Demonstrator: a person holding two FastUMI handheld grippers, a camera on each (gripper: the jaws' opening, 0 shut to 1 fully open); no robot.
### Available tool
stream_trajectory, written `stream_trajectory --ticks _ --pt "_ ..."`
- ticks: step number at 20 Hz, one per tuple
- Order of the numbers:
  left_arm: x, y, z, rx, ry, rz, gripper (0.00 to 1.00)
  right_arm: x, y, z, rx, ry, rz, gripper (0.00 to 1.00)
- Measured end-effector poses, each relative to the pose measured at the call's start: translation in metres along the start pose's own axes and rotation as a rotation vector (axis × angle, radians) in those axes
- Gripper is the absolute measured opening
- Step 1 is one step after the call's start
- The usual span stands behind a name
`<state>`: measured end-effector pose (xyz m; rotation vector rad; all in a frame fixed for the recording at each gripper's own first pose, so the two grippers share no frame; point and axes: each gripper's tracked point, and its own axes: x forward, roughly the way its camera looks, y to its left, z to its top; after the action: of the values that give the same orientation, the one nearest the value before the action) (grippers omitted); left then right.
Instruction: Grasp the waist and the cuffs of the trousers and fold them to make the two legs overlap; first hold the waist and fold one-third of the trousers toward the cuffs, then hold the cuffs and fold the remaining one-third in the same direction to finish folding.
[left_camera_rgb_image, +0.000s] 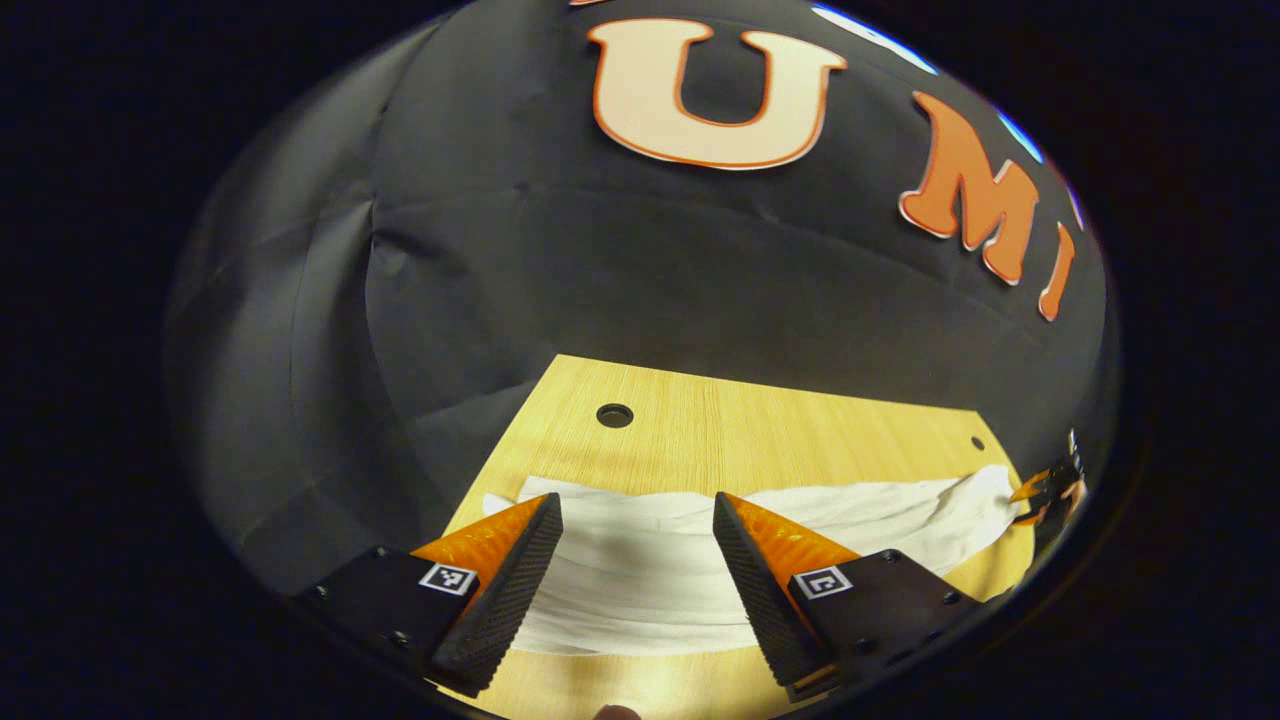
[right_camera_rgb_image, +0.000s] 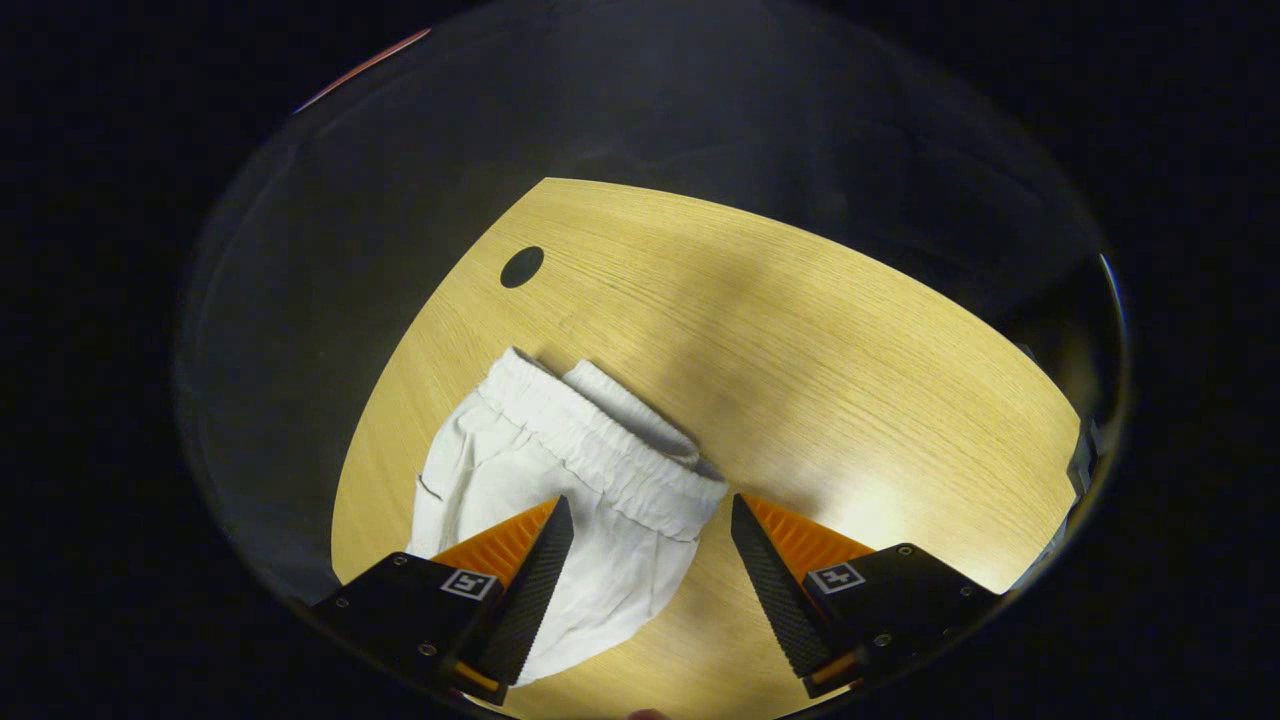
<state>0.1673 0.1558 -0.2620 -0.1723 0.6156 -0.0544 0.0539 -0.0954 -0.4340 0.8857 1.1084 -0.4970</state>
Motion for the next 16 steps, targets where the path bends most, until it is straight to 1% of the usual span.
stream_trajectory --ticks 2,6,7,8,9,10,11,12,13,15,16 --pt "-0.006 -0.015 -0.001 0.042 -0.005 -0.005 1.00 0.006 0.001 0.005 0.005 -0.015 0.006 0.97" --pt "-0.015 -0.042 -0.006 0.037 -0.022 -0.017 0.99 0.017 0.003 0.014 0.015 -0.056 0.018 0.96" --pt "-0.017 -0.047 -0.008 0.040 -0.025 -0.011 1.00 0.017 0.002 0.017 0.004 -0.068 0.019 0.88" --pt "-0.019 -0.052 -0.008 0.047 -0.028 -0.007 0.99 0.022 0.000 0.018 -0.010 -0.070 0.019 0.84" --pt "-0.019 -0.052 -0.008 0.055 -0.039 0.004 0.99 0.023 0.002 0.020 -0.020 -0.077 0.022 0.61" --pt "-0.020 -0.053 -0.009 0.051 -0.040 0.016 0.96 0.023 0.004 0.021 -0.020 -0.081 0.042 0.54" --pt "-0.024 -0.056 -0.011 0.050 -0.041 0.021 1.00 0.022 0.004 0.023 -0.016 -0.088 0.059 0.38" --pt "-0.027 -0.057 -0.009 0.063 -0.055 0.030 1.00 0.021 0.004 0.024 -0.015 -0.100 0.063 0.32" --pt "-0.030 -0.058 -0.008 0.082 -0.067 0.038 1.00 0.019 0.005 0.025 -0.024 -0.112 0.066 0.22" --pt "-0.035 -0.065 -0.010 0.114 -0.070 0.032 1.00 0.017 0.007 0.028 -0.062 -0.152 0.077 0.17" --pt "-0.036 -0.067 -0.015 0.127 -0.063 0.024 0.99 0.015 0.009 0.031 -0.069 -0.175 0.096 0.17"
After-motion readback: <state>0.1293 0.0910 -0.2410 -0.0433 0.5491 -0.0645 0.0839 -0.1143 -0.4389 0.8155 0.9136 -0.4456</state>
